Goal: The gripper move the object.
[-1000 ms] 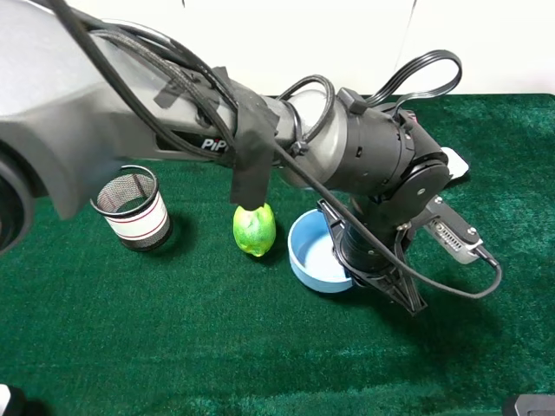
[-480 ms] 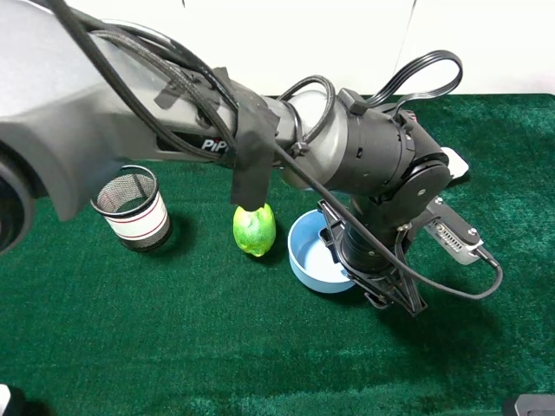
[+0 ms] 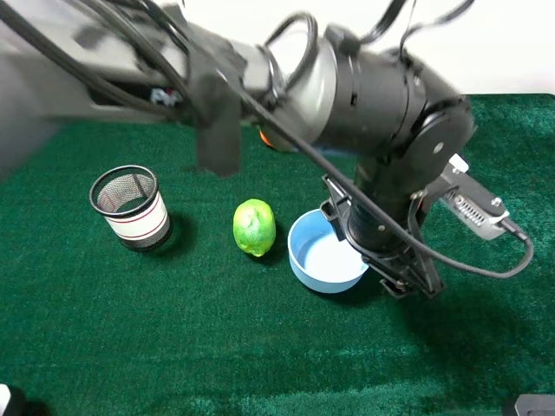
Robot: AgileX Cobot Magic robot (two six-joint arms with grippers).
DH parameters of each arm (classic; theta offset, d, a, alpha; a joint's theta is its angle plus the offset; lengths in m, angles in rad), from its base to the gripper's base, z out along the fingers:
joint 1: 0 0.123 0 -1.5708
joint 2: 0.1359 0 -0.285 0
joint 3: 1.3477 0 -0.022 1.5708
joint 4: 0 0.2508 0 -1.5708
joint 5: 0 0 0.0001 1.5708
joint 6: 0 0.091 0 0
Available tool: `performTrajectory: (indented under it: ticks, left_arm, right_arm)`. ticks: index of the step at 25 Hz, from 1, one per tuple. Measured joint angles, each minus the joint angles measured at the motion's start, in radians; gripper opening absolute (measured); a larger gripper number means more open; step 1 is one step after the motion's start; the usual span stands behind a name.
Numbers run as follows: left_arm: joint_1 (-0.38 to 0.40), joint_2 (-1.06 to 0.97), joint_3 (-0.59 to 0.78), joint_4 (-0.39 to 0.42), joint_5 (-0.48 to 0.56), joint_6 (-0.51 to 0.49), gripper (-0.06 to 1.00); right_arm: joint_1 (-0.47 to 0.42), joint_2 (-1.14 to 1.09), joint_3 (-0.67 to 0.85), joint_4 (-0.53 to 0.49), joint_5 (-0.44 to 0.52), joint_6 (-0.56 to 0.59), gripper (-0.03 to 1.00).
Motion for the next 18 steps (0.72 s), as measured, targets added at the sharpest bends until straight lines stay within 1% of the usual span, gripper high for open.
performTrajectory:
  ticks: [6,11,18]
  left_arm:
    - [0.000,-0.063,-0.047,0.004,0.091,0.001,0.89]
    - [0.017,-0.125,-0.051,0.006,0.146,0.001,0.97]
    - [0.058,-0.225,-0.054,0.020,0.234,0.002,0.99]
  right_arm:
    - [0.000,0.000,0.000,0.000,0.000,0.000,0.69]
    - [0.000,0.000,0.000,0.000,0.000,0.000,0.69]
    - [0.000,0.000,0.000,0.000,0.000,0.000,0.69]
